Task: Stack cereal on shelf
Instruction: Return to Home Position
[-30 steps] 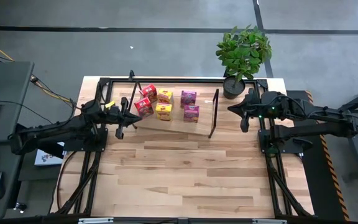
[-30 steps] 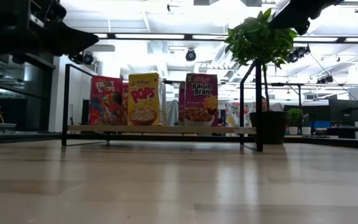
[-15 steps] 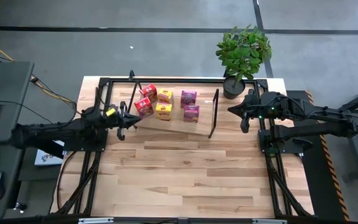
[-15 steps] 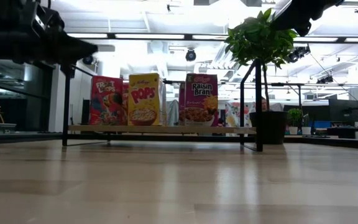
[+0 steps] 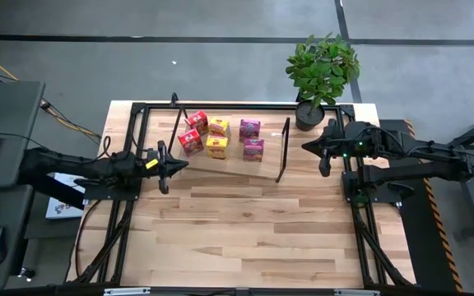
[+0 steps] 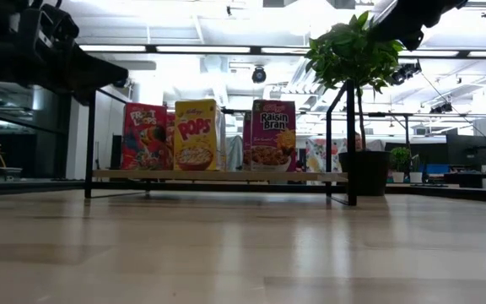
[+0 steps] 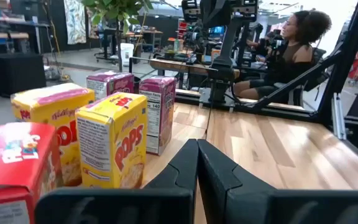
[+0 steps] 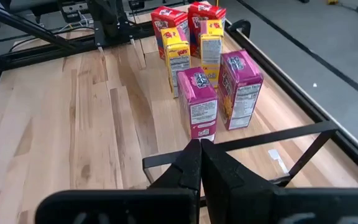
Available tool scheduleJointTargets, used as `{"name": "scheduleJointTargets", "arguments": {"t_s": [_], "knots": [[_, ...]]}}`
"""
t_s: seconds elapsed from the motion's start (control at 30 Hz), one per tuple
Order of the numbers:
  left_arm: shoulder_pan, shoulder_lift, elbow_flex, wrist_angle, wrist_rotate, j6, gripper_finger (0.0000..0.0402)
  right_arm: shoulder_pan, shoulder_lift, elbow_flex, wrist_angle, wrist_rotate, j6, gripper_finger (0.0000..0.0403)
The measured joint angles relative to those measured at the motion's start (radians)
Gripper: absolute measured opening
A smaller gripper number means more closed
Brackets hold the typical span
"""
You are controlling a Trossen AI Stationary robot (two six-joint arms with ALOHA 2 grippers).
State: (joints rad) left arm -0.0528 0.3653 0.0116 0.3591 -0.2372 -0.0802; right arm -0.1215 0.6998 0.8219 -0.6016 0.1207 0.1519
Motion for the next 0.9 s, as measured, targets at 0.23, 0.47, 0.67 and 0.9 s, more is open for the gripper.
{"name": "scheduleJointTargets", "arguments": {"t_s": [0.23,0.47,0.67,0.9], "knots": [[-0.001,0.000,0.000,-0.003,0.044,-0.043,0.0000,0.000,0.000,0.000,-0.021,-0.026,0.002,0.0000],[-0.001,0.001,0.000,-0.008,0.044,-0.049,0.0000,0.000,-0.002,0.000,-0.027,-0.028,-0.002,0.0000],[-0.001,0.001,0.000,-0.016,0.051,-0.050,0.0000,0.017,-0.052,-0.091,0.086,-0.120,0.022,0.0000],[-0.001,0.001,0.000,-0.016,0.060,-0.049,0.0000,0.137,-0.220,-0.372,0.365,-0.102,0.092,0.0000]]}}
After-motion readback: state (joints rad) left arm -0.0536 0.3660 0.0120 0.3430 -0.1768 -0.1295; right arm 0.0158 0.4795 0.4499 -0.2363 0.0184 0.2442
